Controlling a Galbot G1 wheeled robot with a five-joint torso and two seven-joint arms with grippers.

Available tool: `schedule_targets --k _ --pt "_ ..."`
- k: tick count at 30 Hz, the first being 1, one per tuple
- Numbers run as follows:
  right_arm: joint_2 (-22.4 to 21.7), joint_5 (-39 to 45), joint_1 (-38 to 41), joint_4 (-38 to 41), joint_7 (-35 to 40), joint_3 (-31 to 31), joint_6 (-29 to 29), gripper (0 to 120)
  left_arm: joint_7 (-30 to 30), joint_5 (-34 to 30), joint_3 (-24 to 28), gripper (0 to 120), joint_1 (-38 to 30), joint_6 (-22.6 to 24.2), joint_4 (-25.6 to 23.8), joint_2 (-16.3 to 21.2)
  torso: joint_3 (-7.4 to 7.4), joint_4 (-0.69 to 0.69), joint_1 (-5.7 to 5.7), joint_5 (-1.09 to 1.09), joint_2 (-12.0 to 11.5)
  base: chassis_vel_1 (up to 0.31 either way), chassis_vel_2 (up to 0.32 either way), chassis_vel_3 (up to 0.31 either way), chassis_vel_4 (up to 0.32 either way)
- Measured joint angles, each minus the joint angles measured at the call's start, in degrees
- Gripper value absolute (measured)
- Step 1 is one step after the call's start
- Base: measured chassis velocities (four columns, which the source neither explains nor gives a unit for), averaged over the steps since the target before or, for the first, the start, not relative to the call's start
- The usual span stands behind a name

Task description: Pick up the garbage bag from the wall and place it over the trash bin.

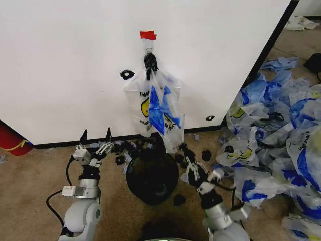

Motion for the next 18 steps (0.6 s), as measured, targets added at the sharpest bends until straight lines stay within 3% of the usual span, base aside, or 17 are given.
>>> schedule_targets --k 2,9,15,18 --pt "-0.4 0.2 0.3 0.1 0.2 0.1 -0.2 0 -0.4 -2.9 3.7 100 -0.5 3.0 -2.1 1.0 0.00 -0.06 0.00 -0.03 0.0 0.000 0.000 0.000 0.000" --pt "-1.0 1.2 1.8 0.1 0.6 -0.1 -1.1 0 -2.5 -10.9 12.2 100 -1.9 10.4 -8.2 4.7 0.00 -0.01 0.00 0.01 0.0 0.000 0.000 0.000 0.000" --pt "-0.9 1.2 1.8 0.0 0.6 -0.2 -1.3 0 -3.0 -12.9 14.8 100 -2.8 12.3 -9.3 5.7 -0.01 -0.02 0.00 -0.02 0.0 0.000 0.000 0.000 0.000" --pt "-0.6 1.1 1.6 -0.1 0.6 -0.4 -1.3 0 -4.4 -16.8 18.7 100 -4.1 14.2 -10.8 7.0 -0.01 -0.02 0.00 -0.01 0.0 0.000 0.000 0.000 0.000"
